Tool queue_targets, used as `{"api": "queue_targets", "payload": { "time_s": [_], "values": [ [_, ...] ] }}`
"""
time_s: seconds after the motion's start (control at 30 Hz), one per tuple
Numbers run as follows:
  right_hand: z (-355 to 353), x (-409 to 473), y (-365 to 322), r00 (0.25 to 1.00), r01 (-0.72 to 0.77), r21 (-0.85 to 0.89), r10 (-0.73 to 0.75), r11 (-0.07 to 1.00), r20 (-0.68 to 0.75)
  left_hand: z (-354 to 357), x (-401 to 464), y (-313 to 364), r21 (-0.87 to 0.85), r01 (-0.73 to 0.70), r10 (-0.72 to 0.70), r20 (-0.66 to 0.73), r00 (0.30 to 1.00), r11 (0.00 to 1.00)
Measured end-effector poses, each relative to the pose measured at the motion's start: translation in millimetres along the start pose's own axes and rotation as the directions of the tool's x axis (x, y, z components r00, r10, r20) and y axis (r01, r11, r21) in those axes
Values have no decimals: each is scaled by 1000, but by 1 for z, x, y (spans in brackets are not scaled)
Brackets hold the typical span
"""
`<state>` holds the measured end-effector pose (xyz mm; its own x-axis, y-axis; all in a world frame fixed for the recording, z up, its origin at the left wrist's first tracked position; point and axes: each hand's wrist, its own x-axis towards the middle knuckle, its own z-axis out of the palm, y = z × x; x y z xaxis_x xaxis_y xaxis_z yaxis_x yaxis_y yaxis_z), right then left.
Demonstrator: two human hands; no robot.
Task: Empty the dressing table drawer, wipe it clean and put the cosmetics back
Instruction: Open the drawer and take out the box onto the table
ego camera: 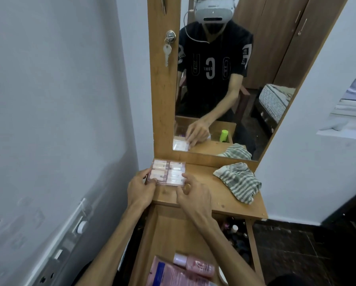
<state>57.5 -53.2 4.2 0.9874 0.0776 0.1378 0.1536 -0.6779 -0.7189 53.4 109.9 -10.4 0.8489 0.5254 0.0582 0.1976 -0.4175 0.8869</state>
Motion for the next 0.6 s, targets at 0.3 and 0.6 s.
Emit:
{"api": "queue_targets", "payload": {
  "time_s": [0.3,0.6],
  "values": [
    [22,19,23,993,14,-6,-15,1000,-119,22,5,-9,-111,-38,25,-116,993,993],
    [16,19,23,996,38,49,-34,998,-86,18,3,-13,-59,64,-67,-40,997,996]
  ]
}}
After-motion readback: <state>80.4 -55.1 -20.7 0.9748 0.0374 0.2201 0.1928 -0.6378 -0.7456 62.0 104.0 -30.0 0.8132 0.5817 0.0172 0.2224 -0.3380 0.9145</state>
